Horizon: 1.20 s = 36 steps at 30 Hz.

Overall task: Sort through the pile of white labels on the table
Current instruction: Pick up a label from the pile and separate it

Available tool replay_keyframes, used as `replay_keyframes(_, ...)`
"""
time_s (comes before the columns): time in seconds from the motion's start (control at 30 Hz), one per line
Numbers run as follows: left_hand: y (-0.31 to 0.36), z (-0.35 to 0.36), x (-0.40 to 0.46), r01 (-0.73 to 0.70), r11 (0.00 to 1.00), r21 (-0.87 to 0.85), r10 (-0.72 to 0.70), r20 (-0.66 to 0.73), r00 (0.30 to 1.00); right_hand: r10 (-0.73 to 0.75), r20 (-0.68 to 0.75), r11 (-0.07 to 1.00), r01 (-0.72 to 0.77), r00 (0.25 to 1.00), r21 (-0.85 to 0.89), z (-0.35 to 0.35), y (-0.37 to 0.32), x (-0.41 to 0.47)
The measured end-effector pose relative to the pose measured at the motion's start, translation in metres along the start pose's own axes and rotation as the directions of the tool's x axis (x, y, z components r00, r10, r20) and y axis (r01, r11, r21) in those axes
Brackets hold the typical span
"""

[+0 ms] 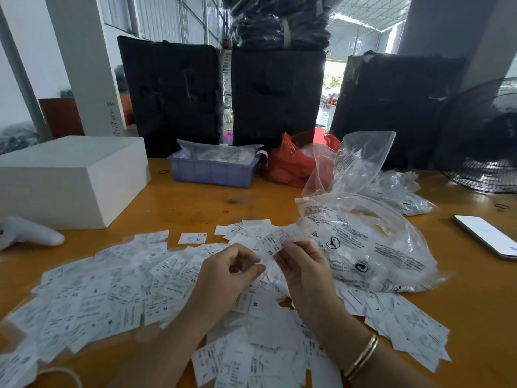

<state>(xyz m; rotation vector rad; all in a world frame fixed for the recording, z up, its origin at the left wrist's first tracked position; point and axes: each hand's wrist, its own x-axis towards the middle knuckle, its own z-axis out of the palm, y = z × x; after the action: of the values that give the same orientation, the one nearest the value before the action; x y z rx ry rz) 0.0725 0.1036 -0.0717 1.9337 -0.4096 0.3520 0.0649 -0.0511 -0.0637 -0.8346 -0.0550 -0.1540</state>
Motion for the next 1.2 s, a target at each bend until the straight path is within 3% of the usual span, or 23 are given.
replay_keyframes(0.27,0.002,0.000,0.002,0.097,0.991,-0.090,-0.098,-0.009,0.995,-0.033,-0.015,0.998,0.032,0.999,-0.060,0.002,-0.004,-0.003)
replay_keyframes(0.47,0.002,-0.001,0.001,0.107,0.990,-0.097,-0.107,-0.003,0.994,-0.051,0.071,0.967,0.067,0.996,-0.245,0.005,-0.005,-0.007)
replay_keyframes(0.57,0.004,-0.003,0.002,0.084,0.990,-0.110,-0.086,-0.009,0.996,-0.079,0.080,0.911,0.104,0.994,-0.398,0.003,-0.004,-0.006)
replay_keyframes(0.8,0.008,-0.009,0.002,0.038,0.991,-0.125,-0.039,-0.004,0.999,-0.153,0.175,0.803,0.226,0.973,-0.552,-0.001,-0.008,-0.008)
replay_keyframes(1.0,0.006,-0.006,0.000,0.025,0.997,-0.067,-0.022,0.055,0.998,-0.189,0.301,0.534,0.355,0.935,-0.767,0.004,0.000,-0.012)
replay_keyframes(1.2,0.005,-0.007,0.001,0.042,0.993,-0.111,-0.046,-0.028,0.999,-0.286,0.227,0.536,0.352,0.931,-0.767,0.002,-0.001,-0.011)
